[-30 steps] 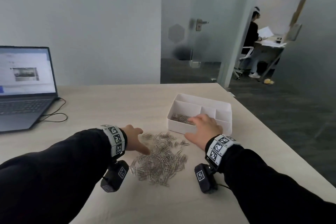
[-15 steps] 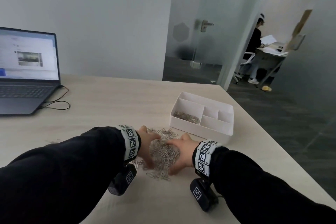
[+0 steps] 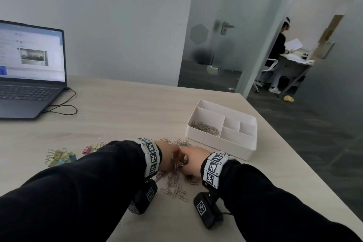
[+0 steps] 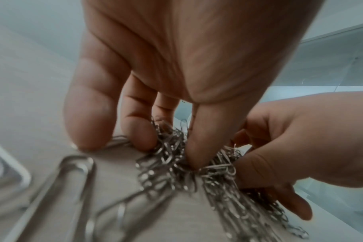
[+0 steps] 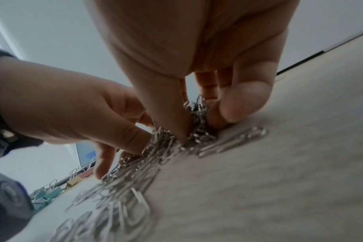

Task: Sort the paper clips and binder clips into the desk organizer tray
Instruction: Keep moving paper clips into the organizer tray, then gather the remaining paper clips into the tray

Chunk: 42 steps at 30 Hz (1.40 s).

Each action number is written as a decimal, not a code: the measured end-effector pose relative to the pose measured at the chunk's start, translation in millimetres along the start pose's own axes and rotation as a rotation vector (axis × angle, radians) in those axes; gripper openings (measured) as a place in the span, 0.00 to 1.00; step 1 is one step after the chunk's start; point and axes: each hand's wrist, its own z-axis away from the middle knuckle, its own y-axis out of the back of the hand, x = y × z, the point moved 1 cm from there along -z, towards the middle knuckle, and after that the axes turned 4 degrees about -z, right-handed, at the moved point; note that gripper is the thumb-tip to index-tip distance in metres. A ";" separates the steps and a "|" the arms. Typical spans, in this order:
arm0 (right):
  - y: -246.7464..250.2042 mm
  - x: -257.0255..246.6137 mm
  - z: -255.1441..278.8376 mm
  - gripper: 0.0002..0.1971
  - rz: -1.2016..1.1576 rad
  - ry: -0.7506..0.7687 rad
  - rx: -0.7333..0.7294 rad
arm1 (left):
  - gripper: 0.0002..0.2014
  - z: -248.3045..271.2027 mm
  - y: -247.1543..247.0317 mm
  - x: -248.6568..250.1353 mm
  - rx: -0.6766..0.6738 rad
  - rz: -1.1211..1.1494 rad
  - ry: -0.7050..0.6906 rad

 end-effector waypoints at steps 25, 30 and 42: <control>87.7 47.1 -65.7 0.09 -1.036 -0.255 0.347 | 0.12 -14.6 -6.1 -29.2 -0.023 0.329 0.016; 92.3 57.5 -86.4 0.03 -0.647 -0.298 0.425 | 0.12 -13.8 -8.0 -29.2 0.018 0.315 0.001; 75.2 74.8 -49.5 0.09 -0.427 -0.120 0.544 | 0.12 -16.4 0.8 -21.7 -0.022 0.275 0.025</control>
